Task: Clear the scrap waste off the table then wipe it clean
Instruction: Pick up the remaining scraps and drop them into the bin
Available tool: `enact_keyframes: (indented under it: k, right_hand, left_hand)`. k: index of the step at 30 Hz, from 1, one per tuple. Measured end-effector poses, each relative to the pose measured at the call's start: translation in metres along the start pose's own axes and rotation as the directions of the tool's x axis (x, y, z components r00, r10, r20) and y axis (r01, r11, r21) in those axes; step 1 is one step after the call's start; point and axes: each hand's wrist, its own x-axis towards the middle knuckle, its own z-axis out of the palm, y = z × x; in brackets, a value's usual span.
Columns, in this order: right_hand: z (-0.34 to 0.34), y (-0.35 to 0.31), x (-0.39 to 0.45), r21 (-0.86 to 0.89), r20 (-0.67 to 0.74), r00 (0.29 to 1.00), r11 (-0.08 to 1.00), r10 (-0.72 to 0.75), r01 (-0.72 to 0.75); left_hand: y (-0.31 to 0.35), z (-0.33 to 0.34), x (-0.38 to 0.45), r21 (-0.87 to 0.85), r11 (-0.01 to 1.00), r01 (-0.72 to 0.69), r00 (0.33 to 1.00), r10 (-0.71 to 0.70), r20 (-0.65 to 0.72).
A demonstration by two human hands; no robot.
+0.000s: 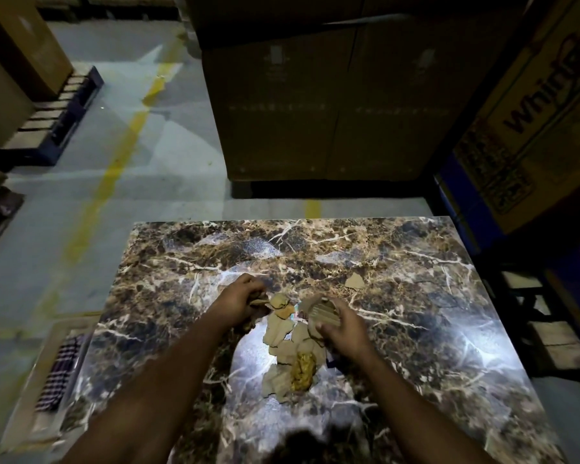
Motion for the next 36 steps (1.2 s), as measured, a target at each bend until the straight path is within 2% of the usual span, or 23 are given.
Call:
enact_keyframes:
  k: [2, 4, 7, 9, 10, 12, 14, 15, 17, 18, 20, 22, 24, 27, 30, 33, 36]
  right_hand:
    - [-0.008, -0.004, -0.004, 0.087, -0.012, 1.000, 0.996, 0.004, -0.003]
    - [-0.014, -0.007, -0.008, 0.194, -0.047, 0.999, 0.981, 0.019, -0.009]
    - [-0.016, -0.018, -0.025, 0.331, 0.020, 0.996, 0.939, 0.090, -0.092]
    - [-0.006, -0.019, -0.035, 0.304, 0.100, 0.988, 0.941, 0.121, -0.146]
    - [0.003, -0.016, -0.040, 0.267, 0.098, 0.988, 0.953, 0.122, -0.144]
    - [0.021, -0.010, -0.051, 0.056, 0.056, 0.997, 0.997, 0.053, -0.057]
    - [0.034, 0.003, -0.048, -0.254, 0.099, 0.995, 0.966, -0.024, 0.048]
    - [0.036, 0.006, -0.047, -0.413, 0.097, 0.994, 0.907, -0.048, 0.084]
    - [0.032, 0.007, -0.048, -0.582, 0.059, 0.993, 0.805, -0.100, 0.116]
    - [0.027, 0.007, -0.050, -0.580, 0.038, 0.991, 0.805, -0.127, 0.125]
    - [0.014, 0.013, -0.052, -0.468, -0.016, 0.990, 0.876, -0.138, 0.115]
    - [-0.001, 0.029, -0.057, -0.302, -0.078, 0.985, 0.945, -0.154, 0.123]
    - [-0.012, 0.050, -0.070, -0.223, -0.112, 0.970, 0.957, -0.216, 0.188]
    - [-0.012, 0.079, -0.102, -0.237, -0.123, 0.963, 0.950, -0.238, 0.205]
    - [0.007, 0.094, -0.121, -0.358, 0.012, 0.973, 0.908, -0.229, 0.218]
    - [0.024, 0.090, -0.113, -0.423, 0.018, 0.963, 0.870, -0.270, 0.251]
    - [0.034, 0.073, -0.092, -0.468, 0.000, 0.942, 0.832, -0.336, 0.297]
  left_hand:
    - [0.005, 0.003, -0.014, -0.161, 0.985, 0.068, 0.979, -0.097, -0.180]
    - [0.024, 0.006, -0.033, -0.318, 0.943, 0.097, 0.921, -0.207, -0.331]
    - [0.060, 0.024, -0.064, -0.515, 0.856, 0.053, 0.864, -0.297, -0.406]
    - [0.081, 0.049, -0.084, -0.586, 0.809, 0.048, 0.813, -0.373, -0.447]
    - [0.087, 0.063, -0.091, -0.604, 0.794, 0.068, 0.779, -0.420, -0.465]
    - [0.096, 0.089, -0.099, -0.627, 0.770, 0.116, 0.743, -0.486, -0.460]
    - [0.100, 0.108, -0.101, -0.605, 0.787, 0.123, 0.779, -0.454, -0.433]
    - [0.100, 0.114, -0.101, -0.580, 0.806, 0.118, 0.808, -0.418, -0.415]
    - [0.097, 0.122, -0.101, -0.453, 0.879, 0.152, 0.850, -0.350, -0.394]
    - [0.095, 0.122, -0.102, -0.390, 0.902, 0.187, 0.868, -0.337, -0.364]
    - [0.090, 0.117, -0.106, -0.354, 0.914, 0.198, 0.906, -0.309, -0.289]
    - [0.081, 0.111, -0.111, -0.361, 0.922, 0.139, 0.937, -0.241, -0.254]
    - [0.070, 0.107, -0.113, -0.351, 0.932, 0.093, 0.944, -0.195, -0.266]
    - [0.056, 0.096, -0.108, -0.379, 0.923, 0.067, 0.913, -0.210, -0.351]
    - [0.044, 0.077, -0.092, -0.325, 0.939, 0.110, 0.898, -0.234, -0.373]
    - [0.028, 0.065, -0.075, -0.220, 0.963, 0.153, 0.945, -0.207, -0.252]
    - [0.031, 0.068, -0.075, -0.137, 0.983, 0.126, 0.981, -0.143, -0.128]
